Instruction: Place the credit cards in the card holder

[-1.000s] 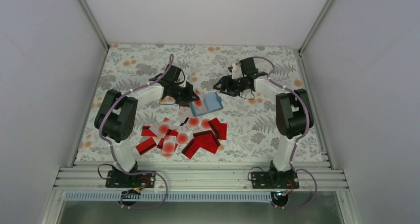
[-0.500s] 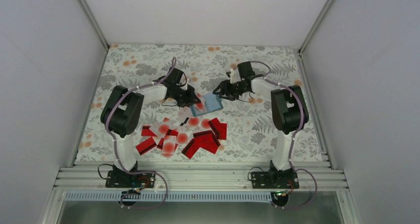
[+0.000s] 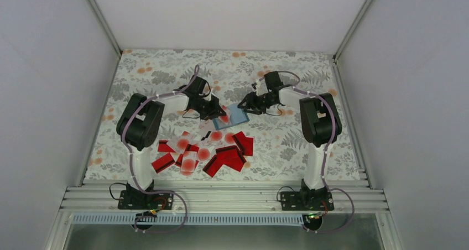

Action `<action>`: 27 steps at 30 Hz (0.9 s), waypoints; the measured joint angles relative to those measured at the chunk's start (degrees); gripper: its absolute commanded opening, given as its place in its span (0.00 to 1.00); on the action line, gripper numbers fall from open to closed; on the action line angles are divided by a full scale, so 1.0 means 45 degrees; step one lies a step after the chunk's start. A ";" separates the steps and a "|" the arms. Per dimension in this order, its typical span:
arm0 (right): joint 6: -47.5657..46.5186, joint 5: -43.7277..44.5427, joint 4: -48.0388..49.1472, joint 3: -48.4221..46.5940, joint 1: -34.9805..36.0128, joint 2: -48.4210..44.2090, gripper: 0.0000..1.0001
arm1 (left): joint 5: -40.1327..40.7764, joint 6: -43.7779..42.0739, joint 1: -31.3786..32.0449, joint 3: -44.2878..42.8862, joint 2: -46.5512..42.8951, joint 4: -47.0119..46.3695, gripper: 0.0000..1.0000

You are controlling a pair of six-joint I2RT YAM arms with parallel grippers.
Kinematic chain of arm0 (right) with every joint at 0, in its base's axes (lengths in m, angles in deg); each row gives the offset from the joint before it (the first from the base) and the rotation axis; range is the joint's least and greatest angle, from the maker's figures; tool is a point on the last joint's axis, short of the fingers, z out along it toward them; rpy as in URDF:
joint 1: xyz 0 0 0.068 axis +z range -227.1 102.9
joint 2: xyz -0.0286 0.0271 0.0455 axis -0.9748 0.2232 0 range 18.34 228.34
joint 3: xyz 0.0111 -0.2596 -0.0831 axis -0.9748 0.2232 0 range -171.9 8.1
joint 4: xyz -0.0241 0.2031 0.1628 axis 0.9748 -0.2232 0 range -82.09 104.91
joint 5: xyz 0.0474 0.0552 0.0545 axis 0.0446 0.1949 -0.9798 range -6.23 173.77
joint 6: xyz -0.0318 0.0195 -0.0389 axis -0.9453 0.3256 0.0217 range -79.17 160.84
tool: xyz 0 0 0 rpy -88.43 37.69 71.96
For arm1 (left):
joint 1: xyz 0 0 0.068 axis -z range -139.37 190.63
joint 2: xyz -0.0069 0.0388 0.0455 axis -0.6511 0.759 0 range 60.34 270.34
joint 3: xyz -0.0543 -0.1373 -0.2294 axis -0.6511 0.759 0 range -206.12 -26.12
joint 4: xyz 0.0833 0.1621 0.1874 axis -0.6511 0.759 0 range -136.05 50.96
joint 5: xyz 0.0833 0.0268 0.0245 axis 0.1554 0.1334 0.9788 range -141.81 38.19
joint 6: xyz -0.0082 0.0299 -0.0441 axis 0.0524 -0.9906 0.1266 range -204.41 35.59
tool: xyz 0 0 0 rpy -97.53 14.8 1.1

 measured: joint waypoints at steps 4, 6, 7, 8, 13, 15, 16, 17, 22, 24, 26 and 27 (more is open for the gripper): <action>-0.0015 -0.0083 0.0068 0.0058 0.0000 0.0024 0.44 | -0.0083 0.0131 0.0019 0.0000 0.0029 -0.0083 0.02; -0.0044 -0.0146 0.0097 0.0146 0.0000 0.0063 0.43 | -0.0141 0.0180 0.0034 -0.0005 0.0092 -0.0136 0.03; -0.0053 -0.0185 0.0107 0.0199 0.0000 0.0097 0.43 | -0.0175 0.0189 0.0034 -0.0005 0.0146 -0.0180 0.02; -0.0073 -0.0233 0.0117 0.0248 0.0000 0.0121 0.42 | -0.0189 0.0199 0.0034 -0.0005 0.0199 -0.0223 0.02; -0.0097 -0.0432 0.0141 0.0505 0.0000 0.0146 0.42 | -0.0272 0.0233 0.0034 -0.0039 0.0427 -0.0471 0.02; -0.0097 -0.0486 0.0141 0.0597 0.0000 0.0146 0.42 | -0.0277 0.0238 0.0034 -0.0044 0.0432 -0.0520 0.02; -0.0097 -0.0491 0.0146 0.0607 0.0000 0.0146 0.41 | -0.0282 0.0238 0.0034 -0.0063 0.0432 -0.0559 0.02; -0.0097 -0.0525 0.0151 0.0627 0.0000 0.0146 0.41 | -0.0282 0.0238 0.0034 -0.0087 0.0432 -0.0602 0.02; -0.0102 -0.0758 0.0335 0.0840 0.0000 0.0146 0.41 | -0.0282 0.0311 0.0034 -0.0223 0.0631 -0.0792 0.02; -0.0092 -0.0952 0.0486 0.0981 0.0000 0.0146 0.40 | -0.0282 0.0350 0.0029 -0.0243 0.0733 -0.0894 0.02; -0.0092 -0.1127 0.0646 0.1127 -0.0015 0.0146 0.40 | -0.0282 0.0384 0.0029 -0.0355 0.0850 -0.0937 0.02; -0.0092 -0.1214 0.0743 0.1205 -0.0024 0.0146 0.40 | -0.0282 0.0384 0.0029 -0.0403 0.0879 -0.0937 0.02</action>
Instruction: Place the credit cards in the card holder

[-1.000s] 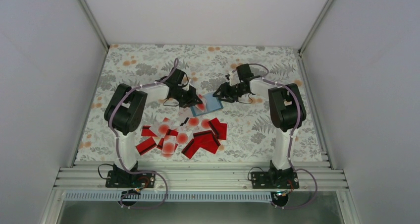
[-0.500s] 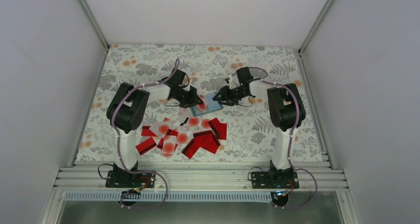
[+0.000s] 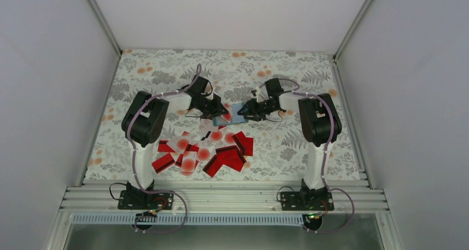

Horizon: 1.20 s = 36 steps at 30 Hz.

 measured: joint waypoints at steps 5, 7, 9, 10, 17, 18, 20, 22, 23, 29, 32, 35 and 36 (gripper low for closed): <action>0.0005 -0.0379 0.0306 0.0301 -0.0005 -0.0005 0.39 | 0.0112 -0.0024 -0.0010 -0.0291 0.0024 0.0005 0.02; 0.0005 -0.0471 0.0379 0.0379 -0.0005 -0.0005 0.39 | 0.0185 -0.0097 -0.0010 -0.0316 0.0024 0.0005 0.03; 0.0005 -0.0554 0.0427 0.0432 -0.0010 -0.0005 0.39 | 0.0219 -0.0126 -0.0010 -0.0316 0.0044 0.0000 0.02; 0.0005 -0.0568 0.0442 0.0432 -0.0010 -0.0005 0.39 | 0.0223 -0.0151 -0.0010 -0.0316 0.0073 -0.0005 0.02; 0.0005 -0.0661 0.0466 0.0500 0.0000 -0.0005 0.38 | 0.0282 -0.0228 -0.0034 -0.0311 0.0325 -0.0486 0.02; 0.0005 -0.0685 0.0486 0.0515 0.0000 -0.0005 0.38 | 0.0316 -0.0228 -0.0034 -0.0301 0.0340 -0.0597 0.02; 0.0005 -0.0724 0.0505 0.0549 0.0015 -0.0005 0.38 | 0.0355 -0.0223 -0.0034 -0.0204 0.0355 -0.0850 0.02; 0.0005 -0.0753 0.0549 0.0588 0.0019 -0.0005 0.38 | 0.0398 -0.0219 -0.0034 -0.0015 0.0355 -0.1171 0.02; 0.0000 -0.0767 0.0568 0.0597 0.0019 -0.0005 0.38 | 0.0403 -0.0219 -0.0034 0.0078 0.0355 -0.1331 0.02; 0.0005 -0.0835 0.0646 0.0651 0.0044 -0.0005 0.37 | 0.0457 -0.0209 -0.0034 0.0364 0.0355 -0.2089 0.02; 0.0000 -0.0840 0.0646 0.0661 0.0112 0.0000 0.37 | 0.0534 -0.0209 -0.0015 0.0452 0.0355 -0.2375 0.02; 0.0000 -0.0874 0.0665 0.0685 0.0151 0.0000 0.37 | 0.0573 -0.0194 0.0000 0.0593 0.0355 -0.2710 0.02; 0.0000 -0.0884 0.0680 0.0699 0.0160 0.0000 0.37 | 0.0588 -0.0175 0.0005 0.0636 0.0350 -0.2822 0.02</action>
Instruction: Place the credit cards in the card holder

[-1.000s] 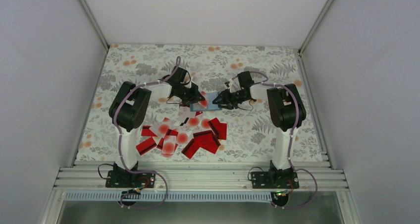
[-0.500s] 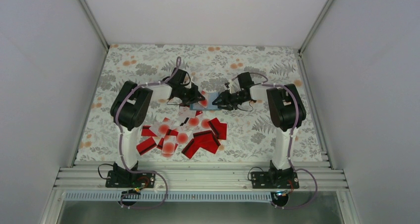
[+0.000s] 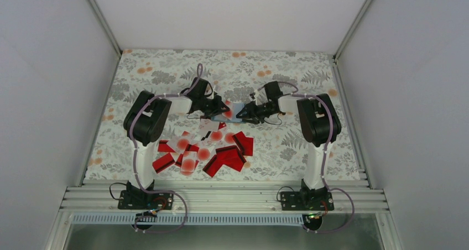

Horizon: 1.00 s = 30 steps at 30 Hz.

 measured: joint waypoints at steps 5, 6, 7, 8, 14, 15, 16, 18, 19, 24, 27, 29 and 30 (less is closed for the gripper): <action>0.0000 -0.0015 0.0000 0.0015 0.0019 0.0000 0.36 | 0.0039 0.0068 0.0000 0.0165 0.0005 -0.0389 0.02; 0.0005 -0.0024 0.0005 0.0024 0.0039 0.0000 0.36 | 0.0063 0.0073 0.0005 0.0199 0.0005 -0.0491 0.02; 0.0005 -0.0044 0.0000 0.0034 0.0068 0.0000 0.36 | 0.0078 0.0078 0.0010 0.0238 0.0005 -0.0588 0.02; 0.0000 -0.0049 0.0000 0.0039 0.0092 0.0000 0.36 | 0.0092 0.0107 0.0010 0.0282 0.0005 -0.0690 0.02; -0.0005 -0.0087 -0.0005 0.0063 0.0228 0.0000 0.36 | 0.0160 0.0321 0.0015 0.0539 0.0005 -0.1268 0.02; -0.0005 -0.0087 -0.0005 0.0063 0.0233 0.0005 0.36 | 0.0155 0.0355 0.0024 0.0559 0.0005 -0.1331 0.02; -0.0005 -0.0087 -0.0005 0.0063 0.0238 0.0005 0.36 | 0.0160 0.0364 0.0024 0.0568 0.0005 -0.1384 0.02; -0.0005 -0.0097 0.0000 0.0063 0.0248 0.0019 0.36 | 0.0170 0.0393 0.0044 0.0573 0.0000 -0.1447 0.02; -0.0010 -0.0121 0.0005 0.0063 0.0262 0.0029 0.36 | 0.0189 0.0398 0.0078 0.0588 0.0005 -0.1467 0.02; -0.0005 -0.0199 0.0005 0.0063 0.0277 0.0058 0.36 | 0.0325 0.0510 0.0214 0.0685 0.0000 -0.1710 0.03; -0.0005 -0.0214 0.0000 0.0058 0.0287 0.0058 0.35 | 0.0437 0.0627 0.0296 0.0699 0.0000 -0.1787 0.03; -0.0010 -0.0219 -0.0005 0.0058 0.0287 0.0063 0.35 | 0.0476 0.0636 0.0316 0.0699 0.0000 -0.1783 0.03; -0.0015 -0.0219 -0.0010 0.0058 0.0287 0.0063 0.35 | 0.0491 0.0631 0.0321 0.0699 0.0000 -0.1758 0.05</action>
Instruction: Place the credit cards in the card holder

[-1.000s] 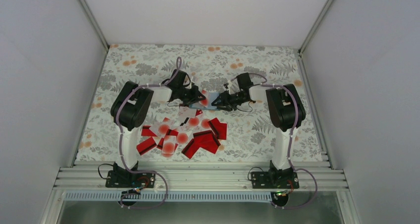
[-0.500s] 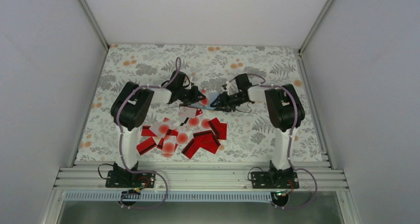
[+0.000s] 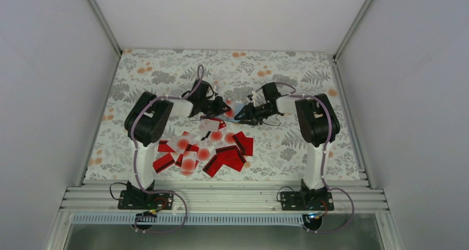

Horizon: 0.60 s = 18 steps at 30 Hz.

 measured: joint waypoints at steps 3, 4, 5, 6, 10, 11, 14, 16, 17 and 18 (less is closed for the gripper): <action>-0.0097 0.0010 -0.0039 -0.0015 0.0000 0.0000 0.36 | 0.0068 -0.0078 0.0015 -0.0053 0.0000 0.0185 0.10; -0.0141 0.0019 -0.0083 -0.0039 0.0000 0.0000 0.36 | 0.0136 -0.0126 0.0024 -0.0073 0.0000 0.0340 0.11; -0.0194 0.0039 -0.0141 -0.0063 0.0005 0.0000 0.36 | 0.0189 -0.0209 0.0034 -0.0087 0.0000 0.0495 0.12; -0.0243 0.0063 -0.0233 -0.0112 0.0015 0.0000 0.37 | 0.0219 -0.0306 0.0039 -0.0117 0.0000 0.0646 0.13; -0.0568 0.0287 -0.0758 -0.0345 0.0063 -0.0010 0.38 | 0.0287 -0.0772 0.0092 -0.0544 0.0000 0.1530 0.16; -0.0675 0.0364 -0.0923 -0.0403 0.0073 -0.0024 0.39 | 0.0296 -0.0894 0.0112 -0.0631 0.0000 0.1749 0.16; -0.0928 0.0724 -0.1501 -0.0481 0.0078 -0.0204 0.40 | 0.0296 -0.1132 0.0121 -0.0763 0.0000 0.2132 0.20; -0.1112 0.1054 -0.1899 -0.0486 0.0078 -0.0398 0.41 | 0.0296 -0.1311 0.0121 -0.0903 0.0000 0.2458 0.24; -0.1205 0.1263 -0.2118 -0.0486 0.0068 -0.0510 0.41 | 0.0325 -0.1409 0.0136 -0.1001 0.0000 0.2662 0.26; -0.1287 0.1579 -0.2365 -0.0486 0.0068 -0.0622 0.41 | 0.0379 -0.1481 0.0146 -0.1103 0.0000 0.2880 0.28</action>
